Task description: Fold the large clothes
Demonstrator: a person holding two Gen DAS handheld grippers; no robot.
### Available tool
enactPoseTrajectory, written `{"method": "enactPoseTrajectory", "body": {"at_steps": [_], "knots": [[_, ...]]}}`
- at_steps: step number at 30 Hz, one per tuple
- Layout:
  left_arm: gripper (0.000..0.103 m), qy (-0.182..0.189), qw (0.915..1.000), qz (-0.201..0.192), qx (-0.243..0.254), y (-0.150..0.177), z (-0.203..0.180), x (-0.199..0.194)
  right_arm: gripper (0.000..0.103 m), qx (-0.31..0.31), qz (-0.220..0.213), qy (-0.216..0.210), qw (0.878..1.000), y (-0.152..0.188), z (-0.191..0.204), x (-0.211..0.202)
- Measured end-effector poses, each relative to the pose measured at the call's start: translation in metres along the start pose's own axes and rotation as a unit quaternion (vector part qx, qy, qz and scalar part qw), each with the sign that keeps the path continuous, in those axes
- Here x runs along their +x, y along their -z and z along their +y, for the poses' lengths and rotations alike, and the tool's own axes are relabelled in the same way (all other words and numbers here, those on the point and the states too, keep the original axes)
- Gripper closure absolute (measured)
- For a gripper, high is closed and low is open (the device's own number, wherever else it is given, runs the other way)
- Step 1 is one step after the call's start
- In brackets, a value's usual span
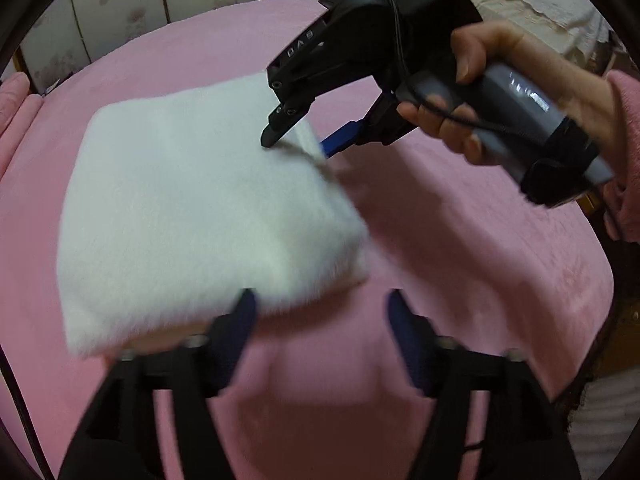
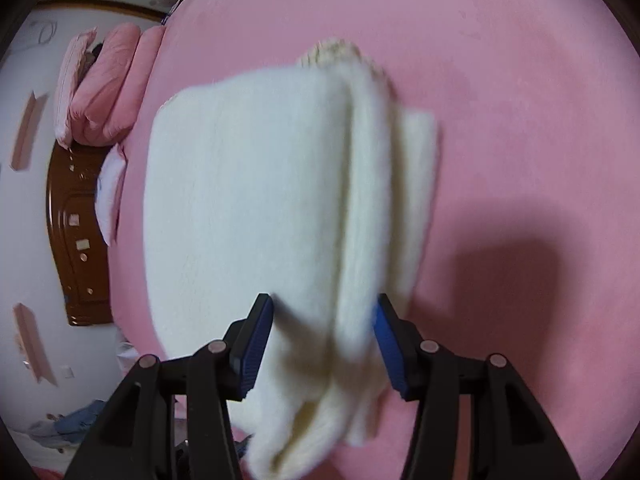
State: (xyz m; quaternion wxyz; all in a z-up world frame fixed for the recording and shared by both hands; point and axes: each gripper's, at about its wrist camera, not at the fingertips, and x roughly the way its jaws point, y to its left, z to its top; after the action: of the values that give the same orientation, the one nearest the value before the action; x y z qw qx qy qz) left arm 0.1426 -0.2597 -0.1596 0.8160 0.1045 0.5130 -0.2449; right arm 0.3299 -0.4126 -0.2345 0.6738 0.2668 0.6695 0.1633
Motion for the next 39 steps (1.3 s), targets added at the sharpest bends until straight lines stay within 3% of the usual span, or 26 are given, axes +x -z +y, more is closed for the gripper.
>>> {"method": "enactPoseTrajectory", "body": {"at_steps": [7, 12, 15, 17, 20, 22, 23, 24, 26, 29, 30, 35, 39], "knots": [[0.02, -0.084, 0.9928, 0.072, -0.046, 0.01, 0.067, -0.017, 0.051, 0.007, -0.069, -0.008, 0.998, 0.042, 0.001, -0.017], [0.02, -0.118, 0.9834, 0.066, -0.121, -0.009, 0.138, -0.025, 0.056, 0.006, -0.072, 0.025, 0.997, 0.054, 0.006, -0.03], [0.02, -0.133, 0.9776, 0.056, -0.152, -0.023, 0.169, -0.026, 0.062, 0.02, -0.075, -0.007, 0.997, 0.057, 0.029, -0.027], [0.02, -0.126, 0.9767, 0.048, -0.167, -0.033, 0.18, -0.023, 0.062, 0.023, -0.065, -0.01, 0.998, 0.062, 0.033, -0.023], [0.02, -0.091, 0.9784, 0.035, -0.182, -0.044, 0.197, -0.024, 0.062, 0.011, -0.053, 0.042, 0.998, 0.066, 0.044, -0.011], [0.02, -0.069, 0.9801, 0.035, -0.183, -0.049, 0.205, -0.023, 0.079, -0.011, -0.025, 0.08, 0.996, 0.065, 0.045, 0.004], [0.02, -0.06, 0.9811, 0.039, -0.18, -0.051, 0.205, -0.021, 0.093, -0.02, -0.018, 0.08, 0.996, 0.064, 0.045, 0.011], [0.02, -0.049, 0.9824, 0.048, -0.173, -0.054, 0.206, -0.017, 0.095, -0.019, -0.021, 0.076, 0.997, 0.063, 0.043, 0.016], [0.02, -0.043, 0.9831, 0.065, -0.166, -0.055, 0.208, -0.01, 0.096, -0.03, -0.037, 0.083, 0.995, 0.061, 0.045, 0.016], [0.02, -0.04, 0.9828, 0.073, -0.165, -0.054, 0.207, -0.008, 0.098, -0.068, -0.102, 0.111, 0.986, 0.07, 0.05, -0.01], [0.02, -0.035, 0.9828, 0.074, -0.165, -0.048, 0.189, -0.002, 0.098, -0.07, -0.119, 0.126, 0.982, 0.073, 0.049, -0.017], [0.023, -0.055, 0.9767, 0.11, -0.176, -0.036, 0.193, 0.017, 0.091, -0.066, -0.126, 0.215, 0.966, 0.071, 0.043, 0.009], [0.023, -0.065, 0.9792, 0.077, -0.176, -0.042, 0.197, 0.005, 0.088, -0.049, -0.153, 0.244, 0.956, 0.065, 0.063, -0.003]]}}
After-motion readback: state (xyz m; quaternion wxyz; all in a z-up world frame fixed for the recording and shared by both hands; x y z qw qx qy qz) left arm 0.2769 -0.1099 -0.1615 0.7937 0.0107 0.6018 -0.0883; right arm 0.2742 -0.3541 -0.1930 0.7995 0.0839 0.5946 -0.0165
